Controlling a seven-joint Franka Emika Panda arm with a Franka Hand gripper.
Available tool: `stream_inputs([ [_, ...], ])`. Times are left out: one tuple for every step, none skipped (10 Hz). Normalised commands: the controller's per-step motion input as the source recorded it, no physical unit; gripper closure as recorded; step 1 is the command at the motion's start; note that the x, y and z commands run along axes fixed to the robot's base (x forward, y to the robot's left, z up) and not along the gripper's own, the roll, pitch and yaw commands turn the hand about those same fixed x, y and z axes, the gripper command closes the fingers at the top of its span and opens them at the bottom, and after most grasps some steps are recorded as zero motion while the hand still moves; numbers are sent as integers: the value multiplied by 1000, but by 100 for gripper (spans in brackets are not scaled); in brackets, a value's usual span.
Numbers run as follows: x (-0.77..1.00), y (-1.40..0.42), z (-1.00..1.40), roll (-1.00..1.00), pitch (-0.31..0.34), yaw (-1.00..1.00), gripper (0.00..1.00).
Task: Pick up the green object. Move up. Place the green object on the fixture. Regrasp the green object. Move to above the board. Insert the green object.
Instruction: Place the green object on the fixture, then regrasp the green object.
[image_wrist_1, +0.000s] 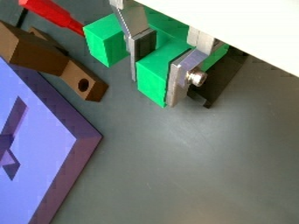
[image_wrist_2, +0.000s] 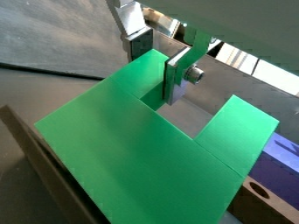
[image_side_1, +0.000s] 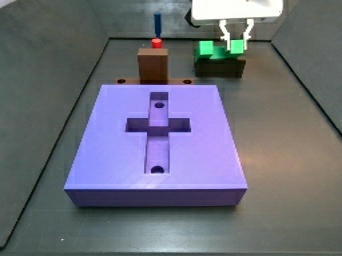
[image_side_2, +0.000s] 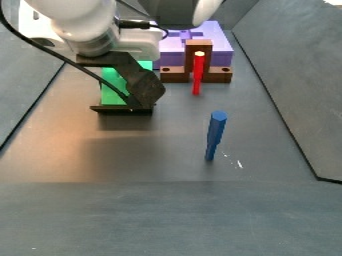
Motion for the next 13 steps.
stream_inputs([
  [-17,31,-31,0,0,-100,100],
  [-9,0,0,194,0,-31,100],
  [0,0,0,0,0,0,100],
  [0,0,0,0,0,0,0],
  [146,0,-89,0,6,-9,0],
  [280,-26,-71,26,69,0,0],
  [383,-49,-86,206,140,-60,0],
  [320,0,-106,149,129,-34,0],
  [191,20,-66,0,29,-9,0],
  [126,66,200,89,71,-37,0],
  [0,0,620,554,11,-94,0],
  [-23,0,749,709,0,-89,0],
  [-197,0,680,843,0,-77,0],
])
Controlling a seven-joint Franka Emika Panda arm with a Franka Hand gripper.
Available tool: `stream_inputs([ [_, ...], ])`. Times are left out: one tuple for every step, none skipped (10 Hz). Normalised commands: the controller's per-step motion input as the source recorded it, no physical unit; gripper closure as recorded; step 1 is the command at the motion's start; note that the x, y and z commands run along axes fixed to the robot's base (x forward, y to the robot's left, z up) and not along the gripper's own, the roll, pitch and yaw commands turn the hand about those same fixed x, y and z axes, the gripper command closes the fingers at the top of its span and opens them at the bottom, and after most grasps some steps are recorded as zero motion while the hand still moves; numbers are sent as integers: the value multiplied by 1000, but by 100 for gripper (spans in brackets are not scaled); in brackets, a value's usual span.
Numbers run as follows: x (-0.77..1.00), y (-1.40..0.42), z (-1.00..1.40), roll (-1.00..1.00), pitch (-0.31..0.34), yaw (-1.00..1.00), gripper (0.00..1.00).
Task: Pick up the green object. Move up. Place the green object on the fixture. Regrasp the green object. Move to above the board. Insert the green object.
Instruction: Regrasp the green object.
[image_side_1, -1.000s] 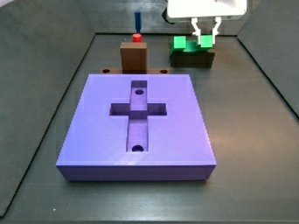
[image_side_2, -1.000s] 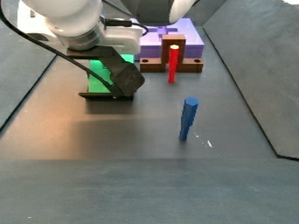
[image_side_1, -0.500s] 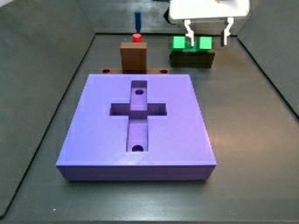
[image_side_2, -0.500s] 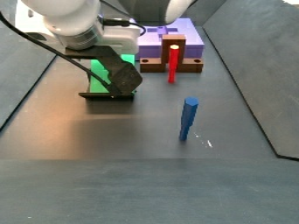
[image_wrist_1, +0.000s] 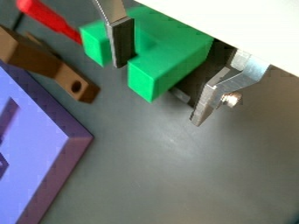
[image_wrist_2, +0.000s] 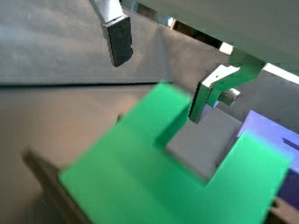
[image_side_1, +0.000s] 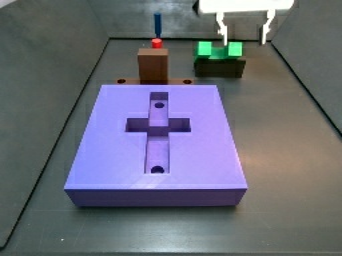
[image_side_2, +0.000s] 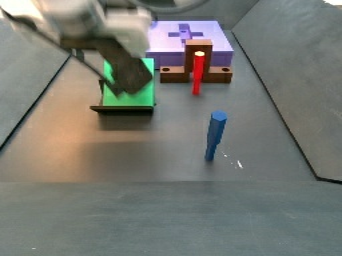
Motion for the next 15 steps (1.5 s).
stream_inputs([
  [-274,-46,634,949,0,-94,0],
  [-94,-34,674,914,0,-63,0],
  [-57,-126,389,1000,-23,-114,0],
  [-69,-214,231,1000,-103,-34,0],
  [0,-220,209,1000,-46,0,0],
  [109,-217,191,1000,0,43,0],
  [186,-174,60,1000,0,60,0],
  [74,-163,43,1000,0,120,0],
  [26,-206,0,1000,0,183,0],
  [0,-206,0,1000,0,237,0],
  [0,-146,0,1000,0,269,0],
  [0,-154,0,1000,0,280,0],
  [0,-146,0,1000,0,306,0],
  [0,-237,0,1000,0,223,0],
  [-31,-254,-66,1000,-20,251,0],
])
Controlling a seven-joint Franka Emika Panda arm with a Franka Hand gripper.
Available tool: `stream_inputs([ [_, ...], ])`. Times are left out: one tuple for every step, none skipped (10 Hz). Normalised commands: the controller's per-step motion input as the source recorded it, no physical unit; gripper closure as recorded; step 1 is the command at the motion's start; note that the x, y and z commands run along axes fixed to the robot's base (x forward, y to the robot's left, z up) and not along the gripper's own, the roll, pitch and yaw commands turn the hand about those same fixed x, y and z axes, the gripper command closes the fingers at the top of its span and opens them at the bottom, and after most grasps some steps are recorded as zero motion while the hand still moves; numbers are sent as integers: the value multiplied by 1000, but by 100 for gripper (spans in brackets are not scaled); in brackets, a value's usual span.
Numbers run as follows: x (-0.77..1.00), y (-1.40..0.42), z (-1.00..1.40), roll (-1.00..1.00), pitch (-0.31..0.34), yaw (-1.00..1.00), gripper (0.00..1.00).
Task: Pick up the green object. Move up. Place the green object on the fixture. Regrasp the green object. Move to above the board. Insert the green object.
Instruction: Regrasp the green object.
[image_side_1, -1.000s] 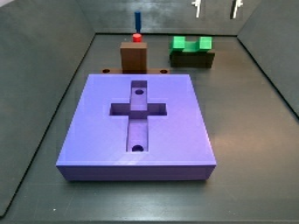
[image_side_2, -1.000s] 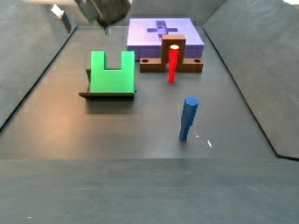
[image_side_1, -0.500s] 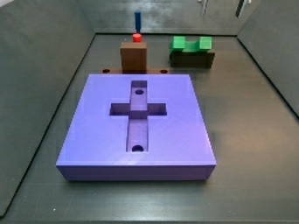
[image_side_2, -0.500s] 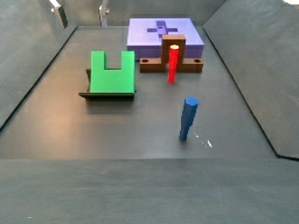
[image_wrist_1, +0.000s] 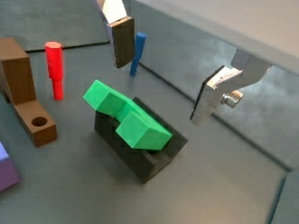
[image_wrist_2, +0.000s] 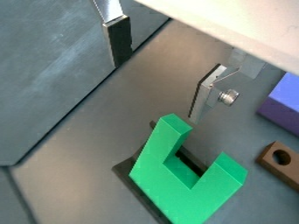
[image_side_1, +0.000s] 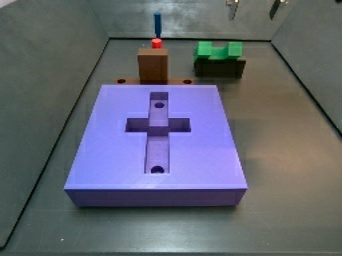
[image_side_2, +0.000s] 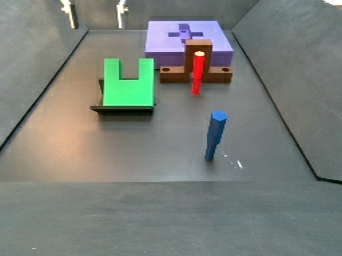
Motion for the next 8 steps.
stream_inputs([
  [0,-171,-94,1000,0,234,0],
  [63,-126,0,1000,34,234,0],
  [80,-111,0,1000,86,231,0],
  [151,-31,0,1000,257,317,0],
  [277,0,-49,1000,263,454,0],
  [340,0,-106,991,263,451,0],
  [380,0,-206,883,249,460,0],
  [337,0,-300,809,169,423,0],
])
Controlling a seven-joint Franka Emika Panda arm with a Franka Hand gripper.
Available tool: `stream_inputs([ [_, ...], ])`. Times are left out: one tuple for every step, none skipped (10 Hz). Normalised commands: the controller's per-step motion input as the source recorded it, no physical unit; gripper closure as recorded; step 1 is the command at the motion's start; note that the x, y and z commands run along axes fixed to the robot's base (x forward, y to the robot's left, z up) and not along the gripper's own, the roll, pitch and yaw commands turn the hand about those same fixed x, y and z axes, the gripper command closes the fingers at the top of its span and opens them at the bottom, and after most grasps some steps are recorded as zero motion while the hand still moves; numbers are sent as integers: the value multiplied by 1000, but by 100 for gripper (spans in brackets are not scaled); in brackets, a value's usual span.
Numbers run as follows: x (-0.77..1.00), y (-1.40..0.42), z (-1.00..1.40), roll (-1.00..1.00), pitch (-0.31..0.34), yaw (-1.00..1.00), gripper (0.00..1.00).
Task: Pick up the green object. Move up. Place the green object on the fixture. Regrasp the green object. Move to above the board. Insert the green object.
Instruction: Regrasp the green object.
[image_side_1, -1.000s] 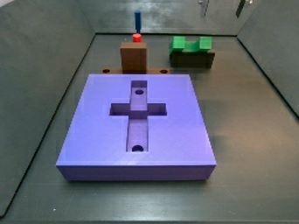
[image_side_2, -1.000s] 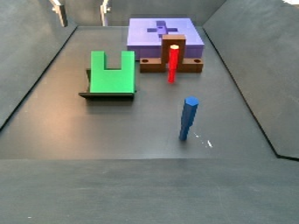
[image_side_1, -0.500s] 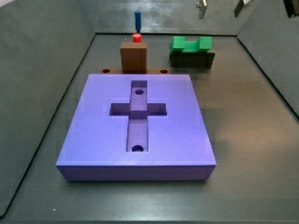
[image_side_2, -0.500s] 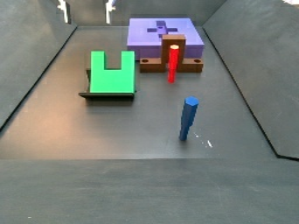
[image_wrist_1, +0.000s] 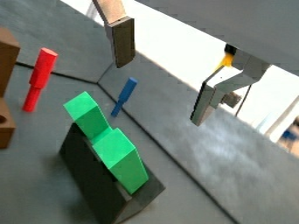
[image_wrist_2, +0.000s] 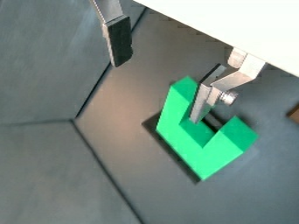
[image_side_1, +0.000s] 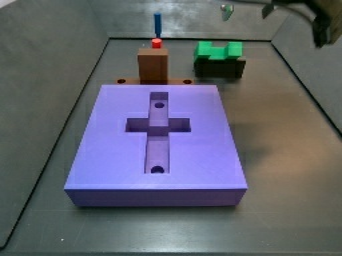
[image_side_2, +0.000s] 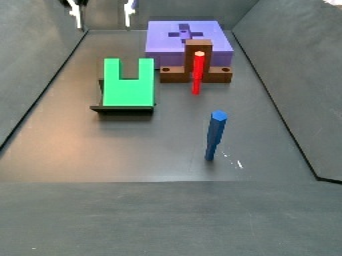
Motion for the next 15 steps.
stream_inputs([
  [246,0,-280,423,66,197,0],
  [91,0,-129,54,0,46,0],
  [106,0,-111,0,0,20,0],
  [174,57,-243,0,0,0,0],
  [163,163,-294,-3,-17,0,0],
  [149,214,-294,0,0,0,0],
  [120,229,-269,0,0,0,0],
  [157,180,-240,0,0,0,0],
  [146,126,-326,0,0,0,0],
  [29,106,-406,-100,0,0,0],
  [0,97,-460,-126,0,0,0],
  [0,77,-440,-114,0,0,0],
  [0,43,-374,-94,-9,0,0],
  [0,0,-346,-83,-6,0,0],
  [0,0,-297,0,0,0,0],
])
